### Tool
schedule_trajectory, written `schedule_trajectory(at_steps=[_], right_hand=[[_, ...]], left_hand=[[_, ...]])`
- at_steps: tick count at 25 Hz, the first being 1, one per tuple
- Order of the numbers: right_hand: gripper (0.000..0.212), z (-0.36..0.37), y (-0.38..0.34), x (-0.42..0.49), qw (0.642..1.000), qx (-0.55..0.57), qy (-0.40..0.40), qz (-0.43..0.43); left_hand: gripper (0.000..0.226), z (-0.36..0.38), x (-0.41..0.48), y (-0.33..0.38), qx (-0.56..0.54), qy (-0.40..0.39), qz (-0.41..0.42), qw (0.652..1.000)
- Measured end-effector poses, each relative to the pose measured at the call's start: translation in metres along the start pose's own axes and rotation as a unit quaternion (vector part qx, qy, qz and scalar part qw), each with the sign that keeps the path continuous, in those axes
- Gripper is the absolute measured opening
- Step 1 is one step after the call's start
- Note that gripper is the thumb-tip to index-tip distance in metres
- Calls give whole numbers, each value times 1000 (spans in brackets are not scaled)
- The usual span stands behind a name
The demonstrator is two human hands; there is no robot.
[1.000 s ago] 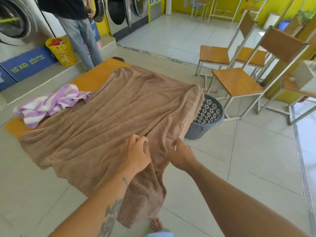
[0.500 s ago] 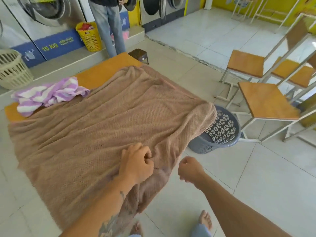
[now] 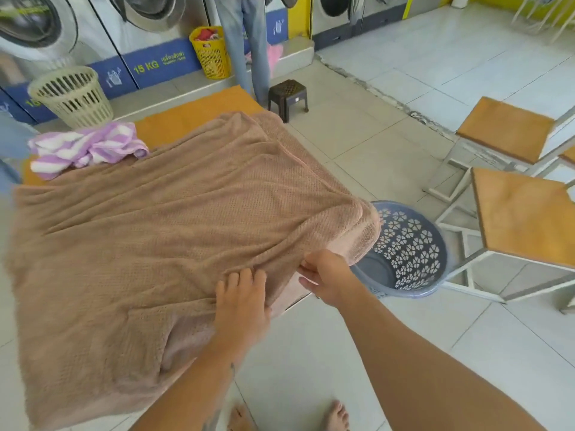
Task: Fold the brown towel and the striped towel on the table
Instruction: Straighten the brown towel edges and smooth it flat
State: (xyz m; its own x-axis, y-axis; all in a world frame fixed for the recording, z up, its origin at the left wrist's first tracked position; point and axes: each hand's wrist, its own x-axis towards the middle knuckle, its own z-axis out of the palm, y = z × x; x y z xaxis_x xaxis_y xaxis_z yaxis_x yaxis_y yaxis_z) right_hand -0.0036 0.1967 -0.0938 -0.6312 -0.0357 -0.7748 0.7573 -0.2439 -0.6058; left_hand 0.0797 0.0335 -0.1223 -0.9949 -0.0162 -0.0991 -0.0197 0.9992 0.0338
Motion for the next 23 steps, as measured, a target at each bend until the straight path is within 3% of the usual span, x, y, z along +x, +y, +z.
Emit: schedule_trajectory(at_steps=[4,7,9,11,14,15,17,19,21,23], right_hand=[[19,-7,-22,-4,997,-38,29,-58],[16,-34,-41,-11,997,-18,59,-52],[13,-53,-55,-15,999,48,-18,-15],[13,-65,-69,-13,982,146,-122,-6],[51,-65,-85,-1,950,276,-146,16],[54,-63,-85,6,941,309,-134,27],[35,-54,-81,16,968,240,-73,25],[27,-46,-74,24,999,26,35,-26],[23,-43,-71,29,967,-166,146,-123],[25,-46,-76,34,940,-229,180,-180]], left_hand=[[17,-13,10,17,4,60,23,998],[12,-32,15,34,-89,59,83,991],[3,-48,17,46,-199,22,81,977],[8,-57,21,53,-285,5,53,957],[8,-63,28,49,-338,-37,26,940],[5,-64,31,48,-342,-63,26,937],[6,-65,35,45,-347,-109,29,931],[12,-64,42,44,-347,-117,26,930],[13,-65,57,44,-339,-101,16,935],[9,-66,76,49,-337,-93,8,937]])
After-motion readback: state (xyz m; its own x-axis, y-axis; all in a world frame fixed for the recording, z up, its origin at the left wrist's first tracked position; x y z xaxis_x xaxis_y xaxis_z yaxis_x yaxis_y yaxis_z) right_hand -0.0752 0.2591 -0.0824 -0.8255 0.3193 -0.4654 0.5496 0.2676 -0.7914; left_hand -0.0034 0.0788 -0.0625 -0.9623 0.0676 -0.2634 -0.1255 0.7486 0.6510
